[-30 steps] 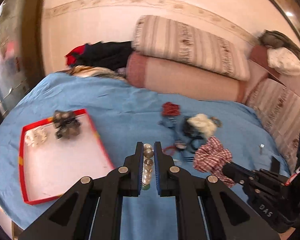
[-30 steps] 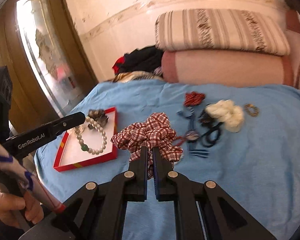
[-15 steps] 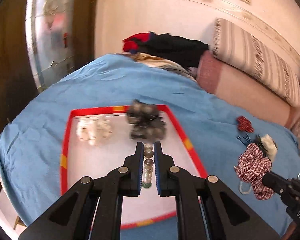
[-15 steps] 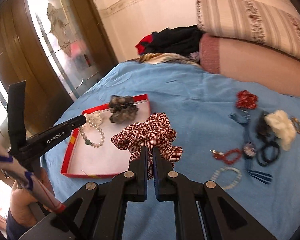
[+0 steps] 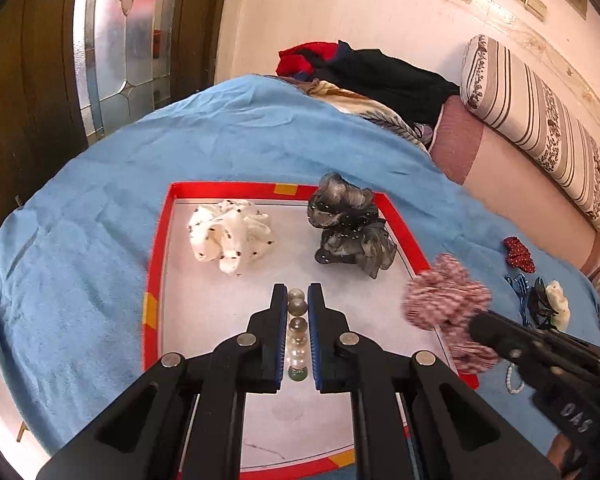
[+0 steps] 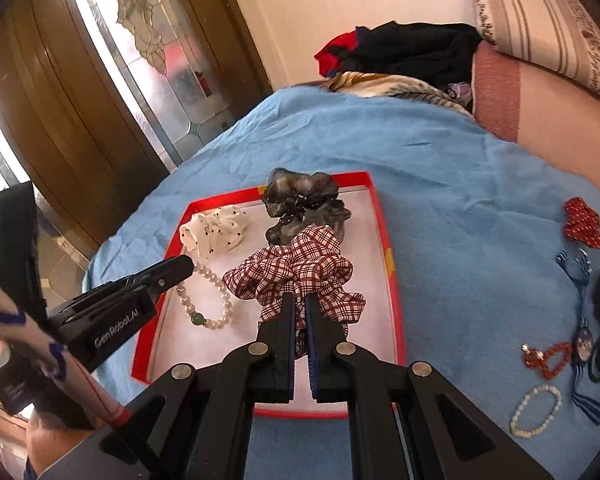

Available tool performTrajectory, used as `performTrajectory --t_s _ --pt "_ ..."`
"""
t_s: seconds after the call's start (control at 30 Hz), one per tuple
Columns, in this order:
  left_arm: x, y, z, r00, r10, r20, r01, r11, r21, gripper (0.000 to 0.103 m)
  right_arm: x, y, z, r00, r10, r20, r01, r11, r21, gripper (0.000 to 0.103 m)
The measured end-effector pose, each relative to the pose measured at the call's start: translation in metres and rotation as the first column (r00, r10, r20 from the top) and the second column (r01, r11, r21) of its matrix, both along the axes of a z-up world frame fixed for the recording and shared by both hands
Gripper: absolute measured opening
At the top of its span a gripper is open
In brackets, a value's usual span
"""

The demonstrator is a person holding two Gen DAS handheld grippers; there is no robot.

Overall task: Organize jewelry
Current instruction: 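Carry the pearl bracelet and gingham scrunchie over the tray with both tools, then open both tools to release the bracelet and scrunchie into the tray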

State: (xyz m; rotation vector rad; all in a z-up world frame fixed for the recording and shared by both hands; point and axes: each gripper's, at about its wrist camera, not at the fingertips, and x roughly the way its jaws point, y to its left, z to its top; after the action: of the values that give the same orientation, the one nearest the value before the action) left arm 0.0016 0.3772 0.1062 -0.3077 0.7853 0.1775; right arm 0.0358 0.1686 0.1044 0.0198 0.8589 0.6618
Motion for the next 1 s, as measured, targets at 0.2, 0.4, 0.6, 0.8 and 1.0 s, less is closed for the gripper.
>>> performTrajectory --t_s 0.2,0.4,0.6,0.8,1.0 --pt "0.015 0.0 -0.011 1.0 -0.001 -0.017 0.001 1.0 -0.022 0.01 0.015 0.011 -0.012 1.0 -0.004 -0.023 0.003 0.999 -0.033 0.006" --pt "0.027 -0.003 -0.022 0.999 -0.013 -0.039 0.011 0.999 -0.036 0.01 0.032 0.02 -0.025 0.999 -0.01 -0.043 0.007 0.998 -0.065 0.006" --pt "0.037 -0.005 -0.034 0.998 -0.023 -0.066 0.02 0.999 -0.043 0.01 0.041 0.023 -0.037 0.998 -0.023 -0.053 0.018 0.996 -0.092 0.006" --pt "0.044 -0.01 -0.042 0.996 -0.025 -0.087 0.022 0.999 -0.039 0.01 0.049 0.023 -0.048 0.997 -0.035 -0.076 0.027 0.994 -0.106 0.006" --pt "0.05 -0.011 -0.049 0.993 -0.02 -0.116 0.015 0.999 -0.04 0.01 0.051 0.02 -0.056 0.995 -0.036 -0.094 0.026 0.994 -0.108 0.006"
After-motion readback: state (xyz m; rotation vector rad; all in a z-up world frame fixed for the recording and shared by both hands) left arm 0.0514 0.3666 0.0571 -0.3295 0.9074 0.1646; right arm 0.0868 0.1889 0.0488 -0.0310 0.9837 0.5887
